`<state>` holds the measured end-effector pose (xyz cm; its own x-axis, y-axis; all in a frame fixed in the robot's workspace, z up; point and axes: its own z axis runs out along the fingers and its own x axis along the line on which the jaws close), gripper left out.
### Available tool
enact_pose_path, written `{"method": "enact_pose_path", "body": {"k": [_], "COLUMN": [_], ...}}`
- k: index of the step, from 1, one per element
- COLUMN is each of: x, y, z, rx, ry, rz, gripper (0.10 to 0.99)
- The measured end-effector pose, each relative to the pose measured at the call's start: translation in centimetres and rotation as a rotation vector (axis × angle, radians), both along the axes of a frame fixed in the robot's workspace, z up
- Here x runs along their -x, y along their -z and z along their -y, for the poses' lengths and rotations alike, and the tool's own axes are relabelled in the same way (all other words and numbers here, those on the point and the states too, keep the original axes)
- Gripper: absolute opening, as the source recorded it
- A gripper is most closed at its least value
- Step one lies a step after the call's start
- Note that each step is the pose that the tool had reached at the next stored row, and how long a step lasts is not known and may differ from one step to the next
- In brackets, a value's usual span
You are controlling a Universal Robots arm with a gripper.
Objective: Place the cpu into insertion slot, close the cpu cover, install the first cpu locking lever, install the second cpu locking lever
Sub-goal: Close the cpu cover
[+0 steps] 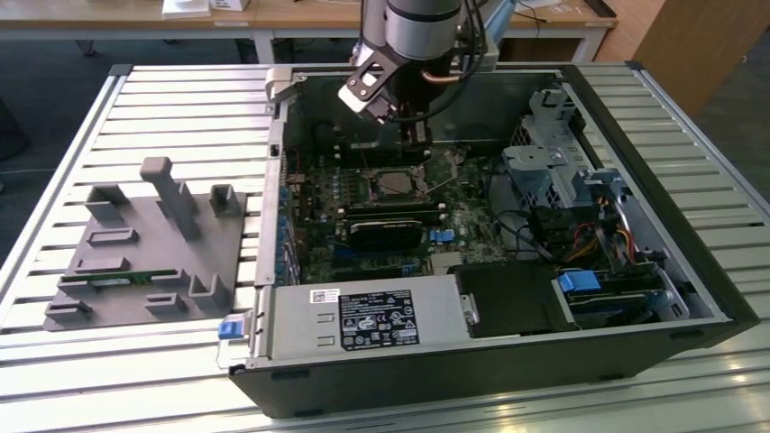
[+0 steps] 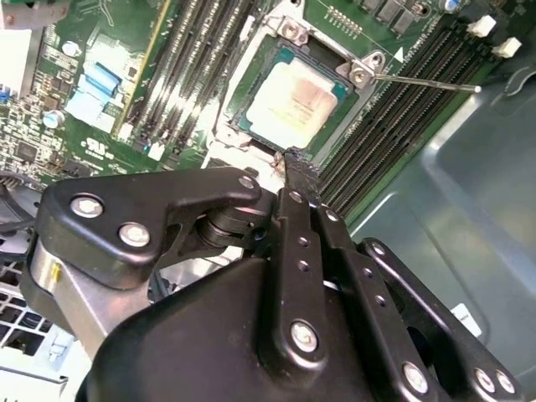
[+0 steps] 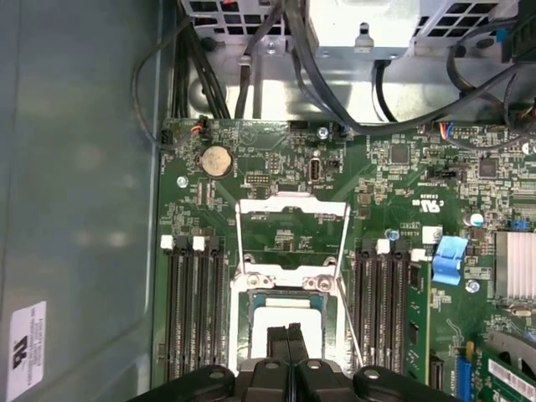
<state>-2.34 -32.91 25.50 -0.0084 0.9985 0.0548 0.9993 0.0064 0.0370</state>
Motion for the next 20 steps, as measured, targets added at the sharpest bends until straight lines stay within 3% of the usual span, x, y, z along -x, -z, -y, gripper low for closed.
{"method": "enact_pose_path", "body": {"k": [20], "x": [-0.81], "y": [0.00], "z": [0.15], "rx": [0.000], "ry": [0.000], "rz": [0.0000], "gripper": [0.106]}}
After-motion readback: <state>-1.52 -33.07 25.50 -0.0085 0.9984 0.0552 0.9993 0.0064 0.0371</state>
